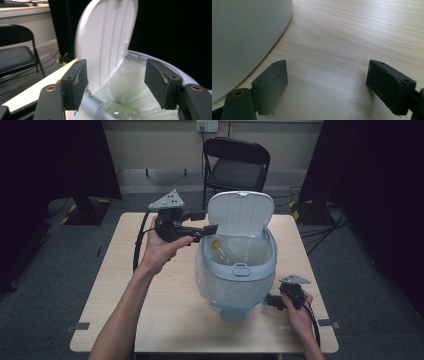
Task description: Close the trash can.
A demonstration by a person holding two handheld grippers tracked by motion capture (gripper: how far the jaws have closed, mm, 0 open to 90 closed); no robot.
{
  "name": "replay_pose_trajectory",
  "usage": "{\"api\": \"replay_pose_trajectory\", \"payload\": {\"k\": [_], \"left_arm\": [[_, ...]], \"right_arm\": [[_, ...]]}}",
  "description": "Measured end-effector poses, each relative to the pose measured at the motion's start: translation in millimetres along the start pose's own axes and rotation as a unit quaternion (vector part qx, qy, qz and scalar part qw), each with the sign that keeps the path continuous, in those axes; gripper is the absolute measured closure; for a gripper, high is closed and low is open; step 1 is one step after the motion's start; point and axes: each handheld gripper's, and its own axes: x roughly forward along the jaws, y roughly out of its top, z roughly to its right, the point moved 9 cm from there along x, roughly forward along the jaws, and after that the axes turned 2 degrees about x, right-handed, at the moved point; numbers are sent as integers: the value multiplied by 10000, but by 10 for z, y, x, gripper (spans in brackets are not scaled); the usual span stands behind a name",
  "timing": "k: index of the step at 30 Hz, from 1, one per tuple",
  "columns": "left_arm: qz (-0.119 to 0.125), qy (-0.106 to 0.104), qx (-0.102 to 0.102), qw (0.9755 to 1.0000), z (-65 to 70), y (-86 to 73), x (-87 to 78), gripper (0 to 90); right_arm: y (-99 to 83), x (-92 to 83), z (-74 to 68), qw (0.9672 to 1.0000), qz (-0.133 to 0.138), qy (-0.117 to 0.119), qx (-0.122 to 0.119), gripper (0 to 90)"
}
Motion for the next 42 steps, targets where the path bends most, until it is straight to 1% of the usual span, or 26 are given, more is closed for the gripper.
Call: {"api": "replay_pose_trajectory", "payload": {"k": [1,3,4,5,6,8,9,10,12,14,17,19,21,23,27,29,33,35,36,37,40,41,42], "left_arm": [[-12,17,1,10000,-32,-20,-27,349],[16,53,-90,9999,-94,-52,-76,348],[29,111,-105,9999,-135,-63,-98,347],[37,234,-160,9996,-192,-72,-119,347],[51,310,-197,9993,-227,-73,-129,345],[159,431,-316,9984,-344,-48,-160,345],[172,468,-346,9982,-384,-40,-165,345],[172,468,-346,9982,-384,-40,-165,344],[235,527,-444,9973,-478,-18,-166,345],[232,614,-488,9967,-556,-5,-151,344],[259,663,-590,9957,-637,24,-120,344],[226,713,-582,9955,-653,43,-102,348],[187,807,-496,9953,-667,67,-62,347],[137,859,-497,9950,-687,91,-17,347],[213,931,-533,9940,-742,192,45,343],[288,977,-576,9931,-771,254,70,324],[359,1035,-563,9924,-814,359,117,318],[391,993,-612,9924,-819,402,142,312],[395,927,-612,9930,-811,413,152,306],[434,856,-675,9931,-796,421,170,306],[328,836,-699,9935,-789,381,230,300],[300,788,-709,9939,-783,365,265,296],[300,788,-709,9939,-783,365,265,291]], "right_arm": [[0,0,0,10000,0,-1,-2,161],[0,0,0,10000,-1,0,1,161],[0,0,0,10000,-1,-1,-1,161],[0,0,0,10000,-1,0,0,161],[0,0,0,10000,0,0,-2,160],[0,0,0,10000,-1,-1,-2,161],[0,0,-1,10000,-1,0,2,161],[0,0,-1,10000,-1,0,2,161],[0,0,-1,10000,-2,0,2,161],[0,0,-1,10000,-1,1,2,161],[0,0,0,10000,0,1,-1,161],[0,0,0,10000,0,0,-1,160],[0,0,1,10000,0,0,-2,161],[0,0,0,10000,0,0,-2,160],[0,0,0,10000,-1,1,1,161],[0,0,1,10000,0,0,-3,160],[0,0,0,10000,-1,1,2,160],[0,0,0,10000,-1,0,-1,161],[0,0,0,10000,0,1,-1,161],[0,0,-1,10000,-1,1,3,161],[0,0,0,10000,-1,1,1,161],[0,0,0,10000,-1,2,1,161],[0,0,0,10000,-1,2,1,161]]}}
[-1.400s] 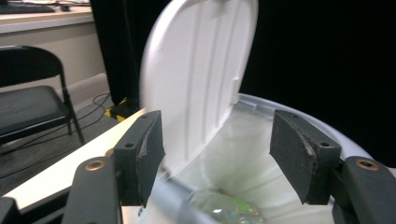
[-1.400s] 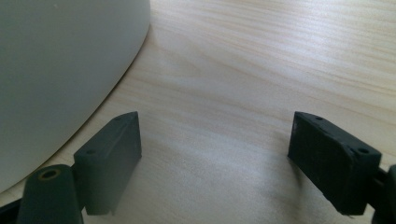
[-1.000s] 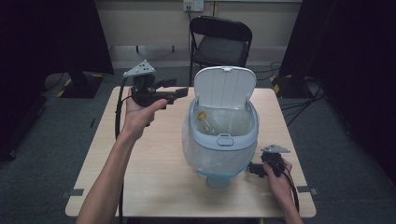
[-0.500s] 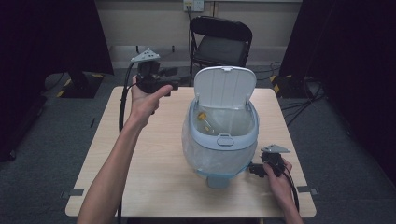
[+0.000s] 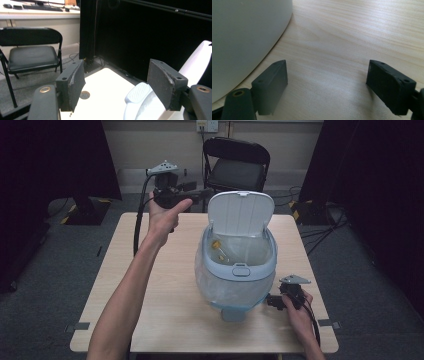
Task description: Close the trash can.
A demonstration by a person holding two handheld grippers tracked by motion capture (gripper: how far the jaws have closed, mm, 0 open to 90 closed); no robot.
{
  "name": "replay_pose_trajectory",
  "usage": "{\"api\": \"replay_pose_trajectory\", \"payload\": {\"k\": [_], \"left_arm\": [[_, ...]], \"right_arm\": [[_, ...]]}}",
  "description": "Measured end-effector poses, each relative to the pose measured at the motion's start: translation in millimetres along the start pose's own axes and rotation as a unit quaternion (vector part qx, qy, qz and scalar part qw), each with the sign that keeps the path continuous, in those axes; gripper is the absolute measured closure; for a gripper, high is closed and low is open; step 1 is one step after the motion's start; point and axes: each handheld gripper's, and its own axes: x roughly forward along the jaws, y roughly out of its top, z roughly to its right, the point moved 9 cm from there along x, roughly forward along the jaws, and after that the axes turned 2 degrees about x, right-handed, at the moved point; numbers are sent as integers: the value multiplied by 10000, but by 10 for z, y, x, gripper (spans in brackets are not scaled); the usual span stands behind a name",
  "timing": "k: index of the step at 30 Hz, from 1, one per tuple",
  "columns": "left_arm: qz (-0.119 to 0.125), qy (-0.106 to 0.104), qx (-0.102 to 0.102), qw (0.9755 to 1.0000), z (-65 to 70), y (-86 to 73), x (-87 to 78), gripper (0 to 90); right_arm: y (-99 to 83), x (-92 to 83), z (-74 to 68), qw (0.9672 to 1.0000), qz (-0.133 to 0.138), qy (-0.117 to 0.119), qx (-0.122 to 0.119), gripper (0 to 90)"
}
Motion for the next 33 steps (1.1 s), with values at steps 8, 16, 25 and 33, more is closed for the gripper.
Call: {"api": "replay_pose_trajectory", "payload": {"k": [8,16,25,33], "left_arm": [[-10,-162,29,9999,53,-31,41,280],[-50,-240,77,9997,119,-56,0,251],[-278,-461,248,9982,278,-158,1,244],[-328,-521,342,9975,351,-199,3,244]], "right_arm": [[0,0,0,10000,1,-1,0,161],[0,0,1,10000,1,-3,-3,160],[0,0,0,10000,1,-1,1,161],[0,0,1,10000,1,-3,-1,160]]}}
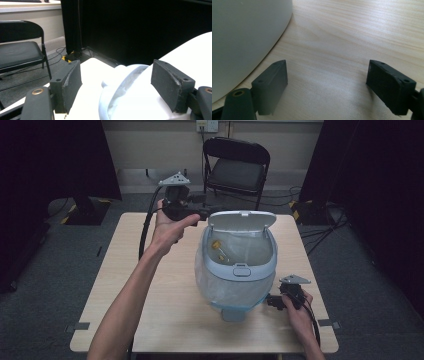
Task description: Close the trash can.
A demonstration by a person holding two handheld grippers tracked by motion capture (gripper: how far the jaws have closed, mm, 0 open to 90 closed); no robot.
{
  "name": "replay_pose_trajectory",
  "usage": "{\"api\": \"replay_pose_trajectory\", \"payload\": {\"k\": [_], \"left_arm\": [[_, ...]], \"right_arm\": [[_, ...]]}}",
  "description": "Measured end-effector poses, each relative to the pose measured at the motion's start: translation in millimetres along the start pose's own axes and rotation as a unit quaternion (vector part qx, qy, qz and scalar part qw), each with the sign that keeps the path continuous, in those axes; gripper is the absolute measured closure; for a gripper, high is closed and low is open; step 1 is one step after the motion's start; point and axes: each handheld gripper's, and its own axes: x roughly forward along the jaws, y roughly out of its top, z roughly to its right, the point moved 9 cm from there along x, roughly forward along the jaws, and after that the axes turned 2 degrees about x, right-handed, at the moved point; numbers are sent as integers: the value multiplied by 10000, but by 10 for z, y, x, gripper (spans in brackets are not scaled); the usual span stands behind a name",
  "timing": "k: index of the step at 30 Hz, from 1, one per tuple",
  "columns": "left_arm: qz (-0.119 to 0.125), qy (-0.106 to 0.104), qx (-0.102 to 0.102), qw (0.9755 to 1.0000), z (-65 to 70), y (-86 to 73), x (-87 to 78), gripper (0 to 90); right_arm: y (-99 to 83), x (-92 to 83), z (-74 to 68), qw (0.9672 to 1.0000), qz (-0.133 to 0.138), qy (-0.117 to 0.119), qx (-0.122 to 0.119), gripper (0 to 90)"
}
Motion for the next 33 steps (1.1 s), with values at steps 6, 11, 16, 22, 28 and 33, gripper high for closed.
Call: {"api": "replay_pose_trajectory", "payload": {"k": [6,11,16,22,28,33], "left_arm": [[44,-172,50,9998,93,-20,-20,254],[68,-145,136,9998,187,-29,-48,254],[40,-184,282,9994,316,-44,-52,236],[-29,-296,366,9989,470,-74,-18,232],[-106,-339,430,9984,565,-127,-2,228],[-151,-473,470,9977,659,-171,10,222]], "right_arm": [[0,0,-1,10000,0,0,3,161],[0,0,-1,10000,0,0,3,160],[0,0,0,10000,0,0,1,161],[0,0,0,10000,0,-1,1,161],[0,0,-1,10000,-1,0,4,161],[0,0,-1,10000,0,0,4,160]]}}
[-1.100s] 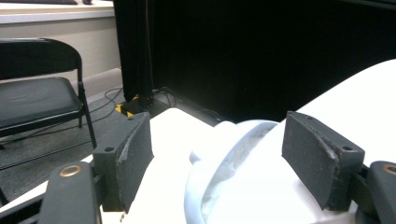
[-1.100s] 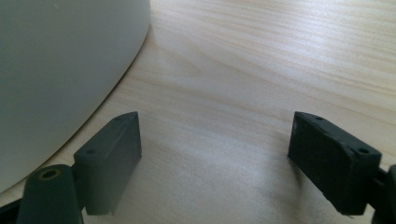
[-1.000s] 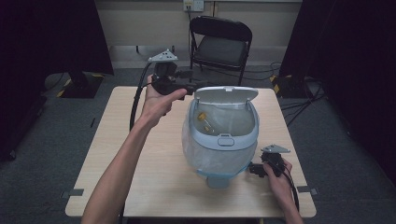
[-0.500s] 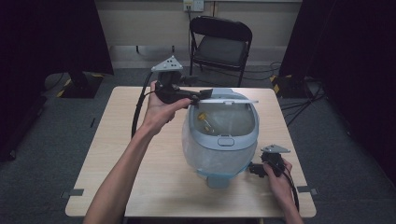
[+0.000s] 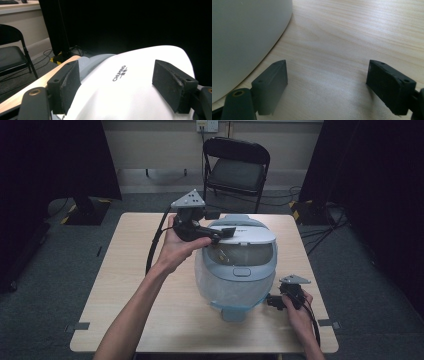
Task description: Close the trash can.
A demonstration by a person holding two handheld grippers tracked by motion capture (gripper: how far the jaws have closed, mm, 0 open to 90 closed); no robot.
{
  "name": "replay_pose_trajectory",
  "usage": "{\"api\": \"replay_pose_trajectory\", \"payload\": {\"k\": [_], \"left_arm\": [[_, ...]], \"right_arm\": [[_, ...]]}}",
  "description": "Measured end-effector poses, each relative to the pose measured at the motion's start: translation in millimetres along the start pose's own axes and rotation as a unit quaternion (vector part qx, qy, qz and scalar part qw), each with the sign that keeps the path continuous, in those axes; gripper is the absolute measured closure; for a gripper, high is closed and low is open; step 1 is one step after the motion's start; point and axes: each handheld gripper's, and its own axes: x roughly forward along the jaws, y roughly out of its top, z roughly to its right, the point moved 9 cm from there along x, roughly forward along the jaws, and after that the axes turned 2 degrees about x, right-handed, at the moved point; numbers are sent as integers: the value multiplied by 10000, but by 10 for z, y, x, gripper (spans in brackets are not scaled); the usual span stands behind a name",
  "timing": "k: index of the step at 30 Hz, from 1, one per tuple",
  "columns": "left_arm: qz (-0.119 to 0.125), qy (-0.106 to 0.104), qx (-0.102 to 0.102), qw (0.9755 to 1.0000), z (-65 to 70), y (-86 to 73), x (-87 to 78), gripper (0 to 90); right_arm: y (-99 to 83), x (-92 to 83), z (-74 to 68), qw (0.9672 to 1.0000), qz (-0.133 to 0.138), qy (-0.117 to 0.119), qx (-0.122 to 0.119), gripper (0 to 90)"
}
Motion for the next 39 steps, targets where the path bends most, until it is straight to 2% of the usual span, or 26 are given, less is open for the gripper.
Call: {"api": "replay_pose_trajectory", "payload": {"k": [10,20,24,36,39], "left_arm": [[133,-172,24,9998,168,-70,20,215],[27,-284,143,9995,279,-131,87,214],[-74,-351,75,9993,321,-165,124,208],[-239,-428,257,9985,421,-321,204,192],[-246,-364,406,9982,441,-347,208,186]], "right_arm": [[0,0,0,10000,-1,0,0,160],[0,0,0,10000,-1,1,1,160],[0,0,1,10000,0,0,-3,160],[0,0,1,10000,0,0,-3,161],[0,0,0,10000,0,0,0,161]]}}
